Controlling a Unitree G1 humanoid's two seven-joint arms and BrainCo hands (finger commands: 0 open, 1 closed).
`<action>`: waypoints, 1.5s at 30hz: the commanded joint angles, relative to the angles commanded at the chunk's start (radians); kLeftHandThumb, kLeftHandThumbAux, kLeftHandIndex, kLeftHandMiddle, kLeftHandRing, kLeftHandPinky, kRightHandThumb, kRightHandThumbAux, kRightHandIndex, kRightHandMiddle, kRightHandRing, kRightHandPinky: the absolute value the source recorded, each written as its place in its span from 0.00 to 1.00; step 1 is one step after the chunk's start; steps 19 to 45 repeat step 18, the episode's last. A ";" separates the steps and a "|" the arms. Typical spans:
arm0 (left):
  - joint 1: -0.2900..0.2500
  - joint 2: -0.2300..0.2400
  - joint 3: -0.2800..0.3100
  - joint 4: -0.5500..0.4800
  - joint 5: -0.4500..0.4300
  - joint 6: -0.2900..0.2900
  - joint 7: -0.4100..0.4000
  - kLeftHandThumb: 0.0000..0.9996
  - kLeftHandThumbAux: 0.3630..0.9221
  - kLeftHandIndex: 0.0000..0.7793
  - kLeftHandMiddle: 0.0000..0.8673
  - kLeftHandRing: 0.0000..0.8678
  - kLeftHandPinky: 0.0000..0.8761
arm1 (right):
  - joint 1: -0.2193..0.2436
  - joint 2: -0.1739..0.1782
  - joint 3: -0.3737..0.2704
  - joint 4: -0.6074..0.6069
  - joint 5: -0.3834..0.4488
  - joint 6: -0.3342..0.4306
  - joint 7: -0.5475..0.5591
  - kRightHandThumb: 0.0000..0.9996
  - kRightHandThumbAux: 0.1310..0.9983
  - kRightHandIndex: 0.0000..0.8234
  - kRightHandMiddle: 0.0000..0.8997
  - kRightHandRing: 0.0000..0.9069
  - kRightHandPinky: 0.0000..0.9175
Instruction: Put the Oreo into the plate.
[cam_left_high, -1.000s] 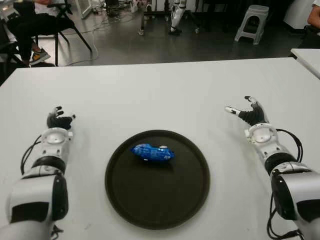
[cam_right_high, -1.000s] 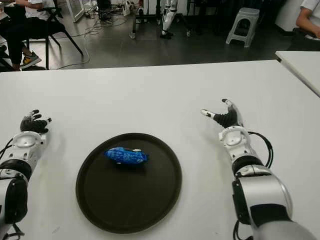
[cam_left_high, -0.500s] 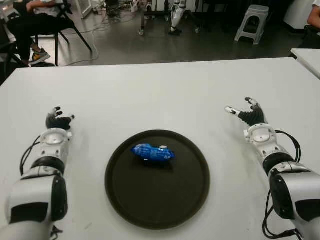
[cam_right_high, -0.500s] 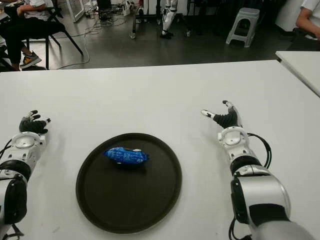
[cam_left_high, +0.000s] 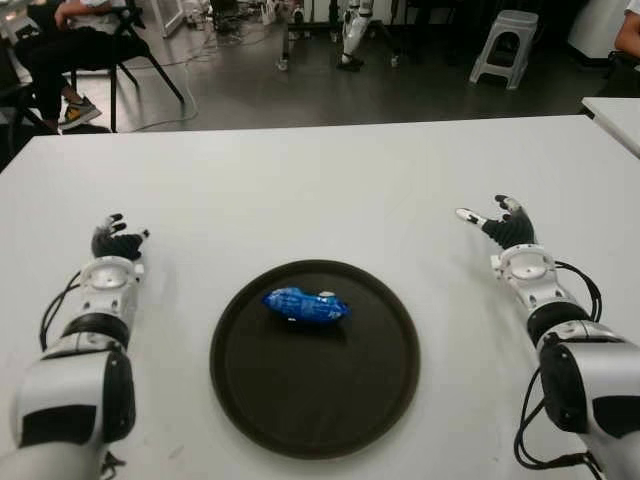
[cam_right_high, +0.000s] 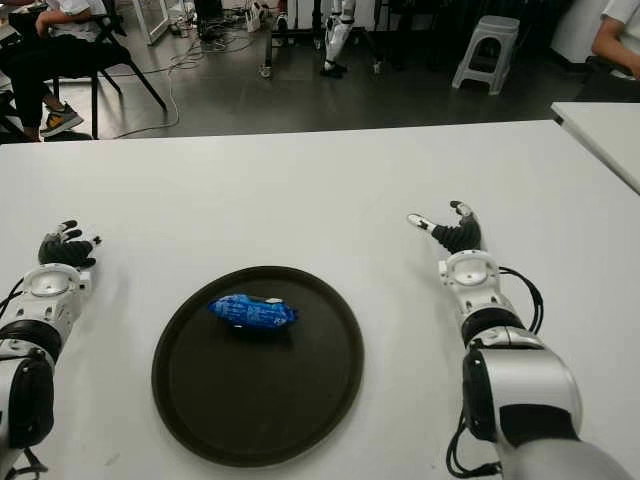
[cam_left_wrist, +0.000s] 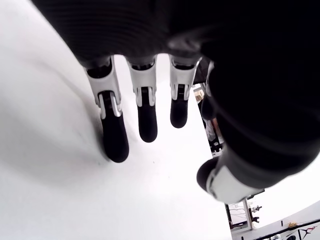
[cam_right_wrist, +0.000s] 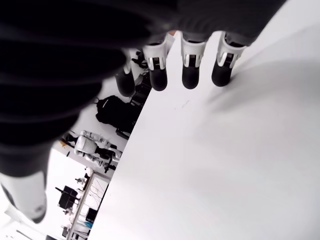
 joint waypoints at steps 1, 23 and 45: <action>0.000 0.001 -0.001 0.000 0.001 0.000 0.000 0.34 0.69 0.17 0.17 0.19 0.21 | 0.000 0.000 -0.002 0.000 0.001 0.001 0.004 0.00 0.53 0.06 0.03 0.03 0.05; -0.003 0.005 -0.012 -0.005 0.008 -0.005 0.005 0.36 0.68 0.20 0.18 0.20 0.22 | -0.003 0.006 -0.018 -0.001 0.006 0.004 0.052 0.00 0.54 0.03 0.02 0.01 0.02; -0.003 0.005 -0.012 -0.005 0.008 -0.005 0.005 0.36 0.68 0.20 0.18 0.20 0.22 | -0.003 0.006 -0.018 -0.001 0.006 0.004 0.052 0.00 0.54 0.03 0.02 0.01 0.02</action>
